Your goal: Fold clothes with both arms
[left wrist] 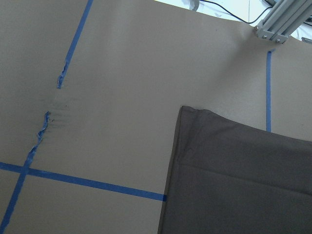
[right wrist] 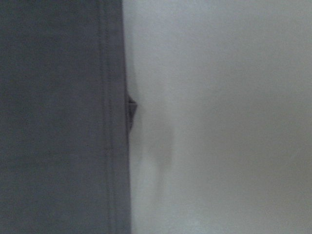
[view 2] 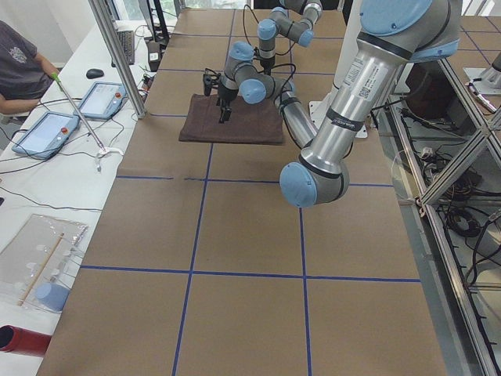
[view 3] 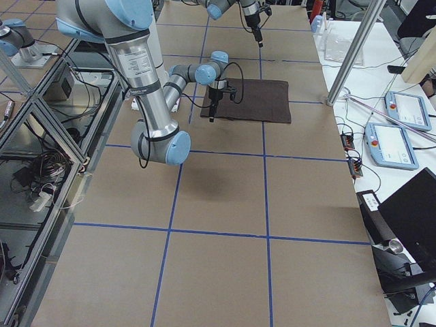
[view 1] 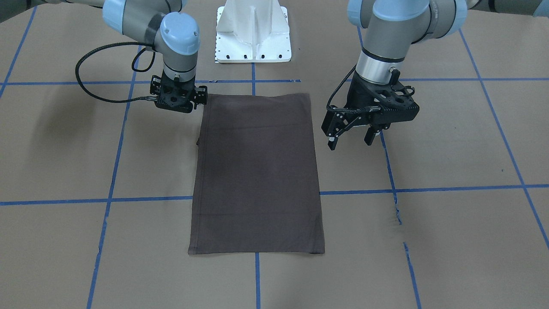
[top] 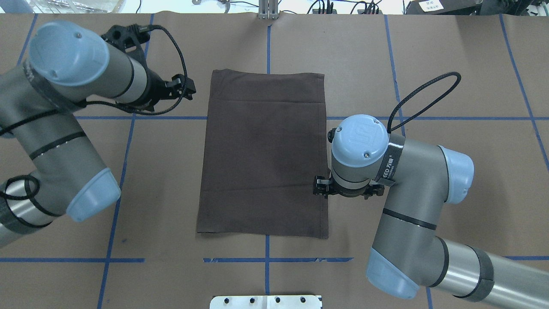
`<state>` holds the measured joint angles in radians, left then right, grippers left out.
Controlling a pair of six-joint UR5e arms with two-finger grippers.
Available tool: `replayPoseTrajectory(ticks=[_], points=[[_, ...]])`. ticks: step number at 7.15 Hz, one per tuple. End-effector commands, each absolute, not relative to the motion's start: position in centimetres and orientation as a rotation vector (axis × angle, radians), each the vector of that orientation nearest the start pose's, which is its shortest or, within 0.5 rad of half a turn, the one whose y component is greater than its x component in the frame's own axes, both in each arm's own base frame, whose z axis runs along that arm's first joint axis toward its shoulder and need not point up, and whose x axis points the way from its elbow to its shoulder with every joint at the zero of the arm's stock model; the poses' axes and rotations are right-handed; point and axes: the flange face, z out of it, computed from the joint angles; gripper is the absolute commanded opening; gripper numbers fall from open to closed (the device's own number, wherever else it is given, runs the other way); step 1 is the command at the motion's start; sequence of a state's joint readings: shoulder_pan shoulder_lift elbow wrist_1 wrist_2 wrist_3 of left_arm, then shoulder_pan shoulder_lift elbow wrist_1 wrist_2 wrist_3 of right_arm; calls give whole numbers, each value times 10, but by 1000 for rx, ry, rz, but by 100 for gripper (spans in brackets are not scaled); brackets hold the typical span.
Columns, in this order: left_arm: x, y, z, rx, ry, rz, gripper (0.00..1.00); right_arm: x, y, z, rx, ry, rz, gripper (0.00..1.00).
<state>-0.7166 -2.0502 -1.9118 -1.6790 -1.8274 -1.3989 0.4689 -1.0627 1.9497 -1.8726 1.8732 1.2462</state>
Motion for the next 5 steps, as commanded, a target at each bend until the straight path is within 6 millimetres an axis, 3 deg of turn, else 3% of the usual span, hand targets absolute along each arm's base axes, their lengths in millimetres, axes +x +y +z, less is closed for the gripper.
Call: replayPoseTrajectory(ticks=[1, 3, 4, 5], points=[[452, -387, 256, -33, 955, -466, 100, -455, -352, 210, 15, -796, 41, 100], [517, -302, 260, -104, 929, -521, 100, -448, -350, 197, 31, -849, 48, 100], [537, -275, 267, -116, 909, -535, 99, -448, -350, 195, 34, -861, 53, 100], [548, -263, 273, -124, 893, -523, 95, -448, -350, 195, 34, -861, 53, 100]])
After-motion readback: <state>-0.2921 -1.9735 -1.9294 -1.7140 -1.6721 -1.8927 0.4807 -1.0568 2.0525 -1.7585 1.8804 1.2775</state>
